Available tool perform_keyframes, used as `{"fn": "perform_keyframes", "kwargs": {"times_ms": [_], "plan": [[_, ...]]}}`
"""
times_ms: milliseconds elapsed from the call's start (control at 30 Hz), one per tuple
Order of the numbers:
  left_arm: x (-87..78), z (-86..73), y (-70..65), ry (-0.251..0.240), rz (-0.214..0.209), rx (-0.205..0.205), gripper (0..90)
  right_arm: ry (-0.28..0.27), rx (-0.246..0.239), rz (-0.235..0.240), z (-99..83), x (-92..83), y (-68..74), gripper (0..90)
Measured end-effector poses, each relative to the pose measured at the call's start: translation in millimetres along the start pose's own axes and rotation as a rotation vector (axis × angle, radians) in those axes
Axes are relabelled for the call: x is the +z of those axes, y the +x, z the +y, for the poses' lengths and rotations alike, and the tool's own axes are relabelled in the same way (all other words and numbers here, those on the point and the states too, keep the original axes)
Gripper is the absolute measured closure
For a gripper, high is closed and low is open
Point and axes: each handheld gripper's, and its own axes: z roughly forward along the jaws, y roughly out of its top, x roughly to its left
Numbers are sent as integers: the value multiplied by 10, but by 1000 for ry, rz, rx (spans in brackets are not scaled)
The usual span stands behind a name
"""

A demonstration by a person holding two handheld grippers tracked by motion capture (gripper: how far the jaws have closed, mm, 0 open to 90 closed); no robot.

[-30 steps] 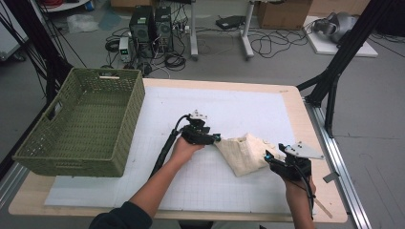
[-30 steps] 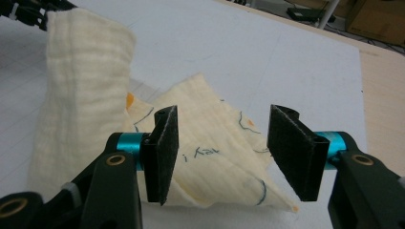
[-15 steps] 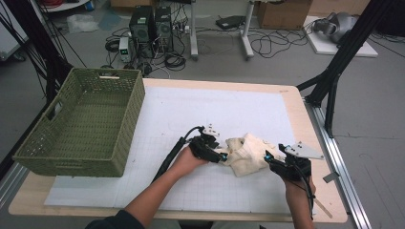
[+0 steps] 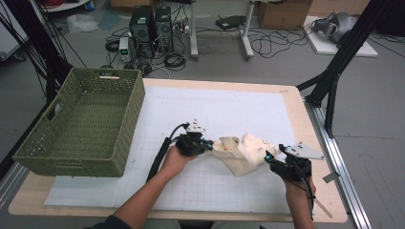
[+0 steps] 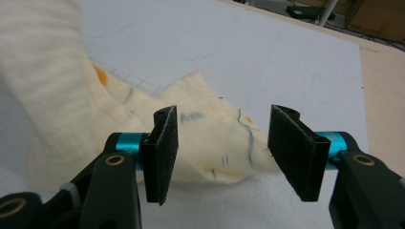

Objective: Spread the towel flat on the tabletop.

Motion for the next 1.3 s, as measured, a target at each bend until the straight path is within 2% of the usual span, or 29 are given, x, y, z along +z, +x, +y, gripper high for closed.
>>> {"fn": "perform_keyframes", "kwargs": {"times_ms": [33, 167, 267, 333, 433, 533, 700, 833, 967, 1067, 1167, 1300], "plan": [[-61, 1, 60, -15, 7, -19, 868, 0, 0, 1, -2, 3, -1, 438], [-320, -20, 262, -76, 84, -65, 868, 8, 3, 7, -4, 17, 10, 438], [-541, -35, 400, -137, 143, -93, 868, 9, 0, 8, 4, 27, 26, 438], [-666, -60, 477, -158, 169, -108, 868, 10, -6, 12, 6, 38, 33, 438], [-839, -124, 558, -177, 199, -122, 868, 16, -7, 18, 5, 67, 48, 438], [-968, -211, 571, -192, 216, -117, 865, 22, -9, 27, 14, 105, 77, 438], [-978, -374, 511, -139, 238, -82, 860, 36, -27, 49, 61, 216, 155, 438], [-964, -475, 529, -101, 242, -126, 852, 51, -42, 84, 106, 329, 239, 438], [-949, -503, 512, -85, 242, -115, 849, 68, -50, 121, 183, 504, 334, 439], [-942, -540, 513, -84, 238, -127, 852, 65, -51, 112, 264, 659, 403, 446], [-934, -570, 503, -78, 234, -127, 853, 69, -31, 167, 329, 813, 495, 476], [-935, -583, 489, -66, 222, -127, 852, 118, -68, 248, 391, 1066, 696, 530]]}}
